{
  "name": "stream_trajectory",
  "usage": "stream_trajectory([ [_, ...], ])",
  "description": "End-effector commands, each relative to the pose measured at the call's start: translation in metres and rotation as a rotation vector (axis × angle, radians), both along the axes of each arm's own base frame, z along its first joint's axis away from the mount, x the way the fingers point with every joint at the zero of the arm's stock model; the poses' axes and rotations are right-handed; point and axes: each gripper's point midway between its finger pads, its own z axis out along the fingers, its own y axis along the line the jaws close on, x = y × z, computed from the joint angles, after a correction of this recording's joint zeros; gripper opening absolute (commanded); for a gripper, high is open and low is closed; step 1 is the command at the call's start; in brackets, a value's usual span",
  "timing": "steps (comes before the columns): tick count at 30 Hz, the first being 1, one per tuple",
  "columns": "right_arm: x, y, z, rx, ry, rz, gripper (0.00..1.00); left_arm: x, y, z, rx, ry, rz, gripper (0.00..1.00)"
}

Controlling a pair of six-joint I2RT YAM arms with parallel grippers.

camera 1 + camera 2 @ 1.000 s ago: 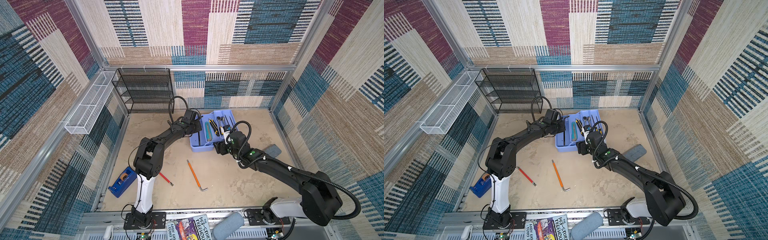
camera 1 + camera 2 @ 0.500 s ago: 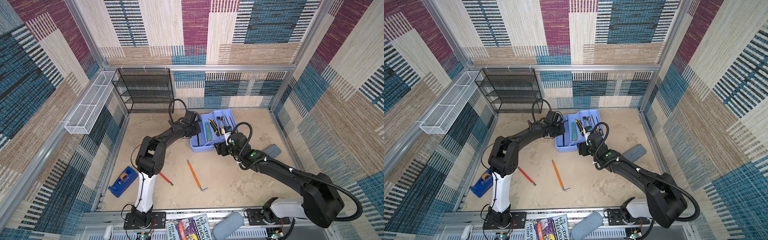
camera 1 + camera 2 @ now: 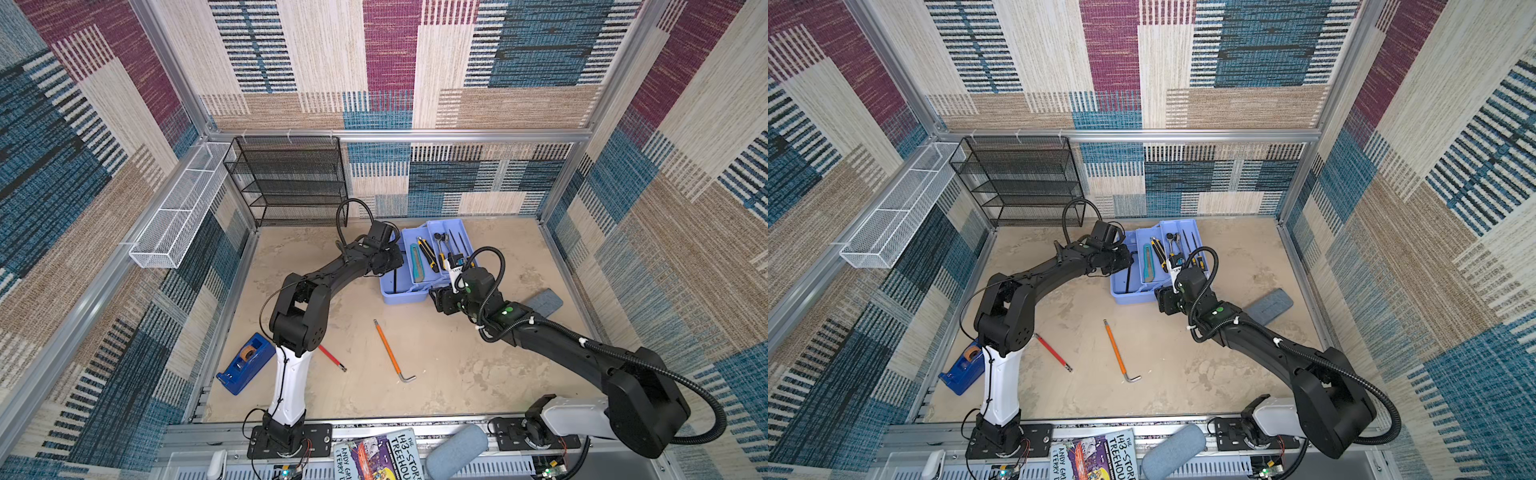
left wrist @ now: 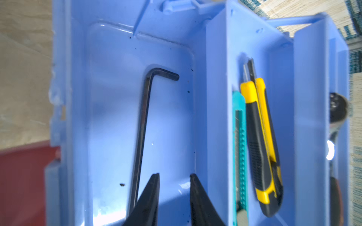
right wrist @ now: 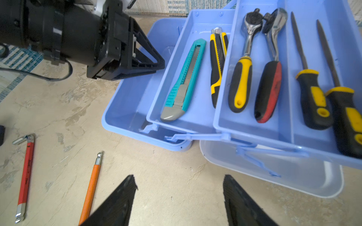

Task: Pack the tool kit
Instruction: 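Lower the black hex key into the box's lower compartment and open the left gripper, then withdraw the left gripper while the right gripper grasps the orange hex key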

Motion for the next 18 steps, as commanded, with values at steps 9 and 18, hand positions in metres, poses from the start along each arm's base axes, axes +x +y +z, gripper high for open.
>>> stream_trajectory([
  [9,-0.031,0.034,0.008,0.085,-0.022,0.146,0.70,-0.010,0.019,0.059,-0.003,-0.178,0.022,0.46],
  [18,-0.068,0.095,-0.018,0.012,0.051,0.289,0.67,-0.036,0.054,0.073,0.051,-0.255,0.063,0.54],
])
